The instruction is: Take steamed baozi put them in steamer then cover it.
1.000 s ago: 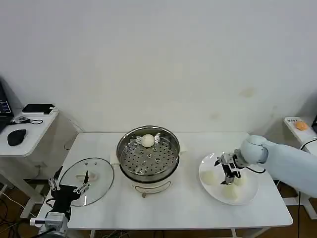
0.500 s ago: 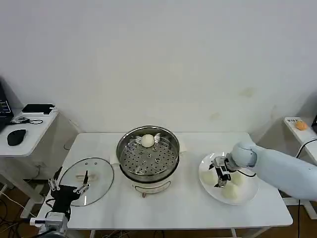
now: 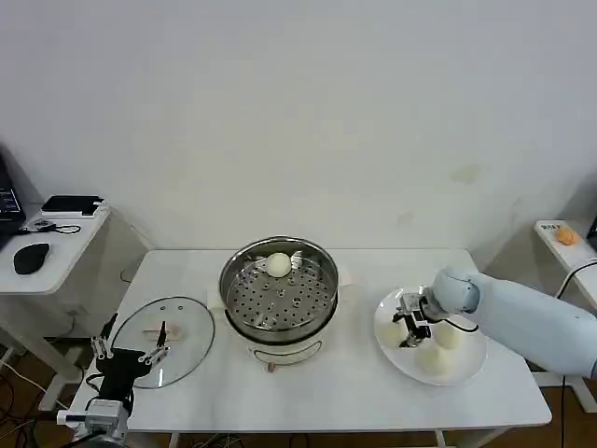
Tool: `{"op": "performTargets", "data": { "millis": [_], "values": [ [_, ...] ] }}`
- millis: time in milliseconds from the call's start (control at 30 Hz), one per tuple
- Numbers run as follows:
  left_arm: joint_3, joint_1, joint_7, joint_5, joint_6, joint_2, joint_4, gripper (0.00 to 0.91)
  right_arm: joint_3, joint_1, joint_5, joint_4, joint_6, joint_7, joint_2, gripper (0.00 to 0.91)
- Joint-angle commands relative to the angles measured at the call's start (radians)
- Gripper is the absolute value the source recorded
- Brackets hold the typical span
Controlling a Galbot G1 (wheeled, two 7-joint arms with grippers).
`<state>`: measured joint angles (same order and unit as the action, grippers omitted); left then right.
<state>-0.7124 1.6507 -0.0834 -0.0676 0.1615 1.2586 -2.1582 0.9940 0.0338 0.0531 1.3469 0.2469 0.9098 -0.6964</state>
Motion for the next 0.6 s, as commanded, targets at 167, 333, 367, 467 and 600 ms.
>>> {"op": "performTargets", "data": {
  "millis": [167, 333, 367, 467, 600],
  "values": [
    [0.000, -0.002, 0.000, 0.001, 0.000, -0.002, -0.003, 0.907, 0.013, 0.084, 0.009, 0.019, -0.011, 0.033, 0.029, 0.625],
    [0.002, -0.006, 0.000, 0.003, 0.000, -0.007, 0.000, 0.907, 0.070, 0.229, 0.071, 0.057, -0.009, 0.030, 0.085, 0.635],
    [0.002, -0.007, 0.000, 0.003, 0.000, -0.008, 0.000, 0.907, 0.084, 0.262, 0.081, 0.061, -0.010, 0.029, 0.088, 0.635],
    [0.003, -0.006, 0.001, 0.005, 0.003, -0.016, -0.003, 0.907, 0.164, 0.386, 0.135, 0.086, -0.006, 0.022, 0.104, 0.635],
    [-0.002, -0.007, 0.001, 0.013, 0.004, -0.031, -0.002, 0.907, 0.268, 0.579, 0.231, 0.131, 0.023, 0.002, 0.081, 0.635]
  ]
}}
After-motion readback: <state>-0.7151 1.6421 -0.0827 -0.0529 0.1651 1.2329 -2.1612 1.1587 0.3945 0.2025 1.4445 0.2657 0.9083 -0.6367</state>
